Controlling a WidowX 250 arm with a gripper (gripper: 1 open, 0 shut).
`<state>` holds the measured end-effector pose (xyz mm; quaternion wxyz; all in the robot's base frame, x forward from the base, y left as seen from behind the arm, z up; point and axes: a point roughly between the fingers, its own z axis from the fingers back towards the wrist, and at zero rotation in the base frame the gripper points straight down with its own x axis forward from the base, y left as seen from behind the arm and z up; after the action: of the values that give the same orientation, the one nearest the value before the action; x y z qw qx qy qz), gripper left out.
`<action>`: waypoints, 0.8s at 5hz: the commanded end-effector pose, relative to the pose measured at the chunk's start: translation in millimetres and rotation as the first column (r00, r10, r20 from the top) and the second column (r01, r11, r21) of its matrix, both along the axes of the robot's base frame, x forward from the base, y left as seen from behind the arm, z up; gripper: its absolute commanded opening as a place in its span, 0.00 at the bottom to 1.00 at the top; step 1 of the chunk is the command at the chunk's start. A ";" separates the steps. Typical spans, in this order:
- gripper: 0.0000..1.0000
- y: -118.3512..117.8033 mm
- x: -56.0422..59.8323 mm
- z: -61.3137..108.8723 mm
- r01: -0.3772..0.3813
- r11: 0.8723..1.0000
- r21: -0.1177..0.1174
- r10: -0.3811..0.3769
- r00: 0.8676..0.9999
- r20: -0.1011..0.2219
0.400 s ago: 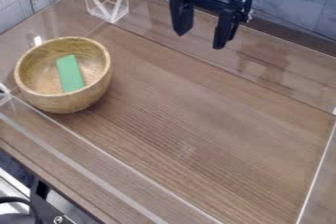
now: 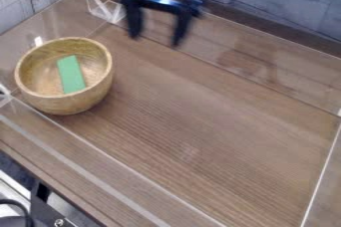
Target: Move green stick from inside the wooden bowl to the table next to it
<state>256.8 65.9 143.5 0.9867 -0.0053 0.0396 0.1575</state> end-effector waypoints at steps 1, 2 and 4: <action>1.00 23.0 -20.3 9.8 -0.089 0.996 0.003 0.089 0.994 0.061; 1.00 42.3 -35.7 5.3 -0.158 0.987 0.015 0.156 0.985 0.072; 1.00 107.3 -29.3 -6.4 -0.307 0.951 0.039 0.304 0.950 0.074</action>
<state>221.5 168.7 123.2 0.9497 -0.0030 0.0273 0.3119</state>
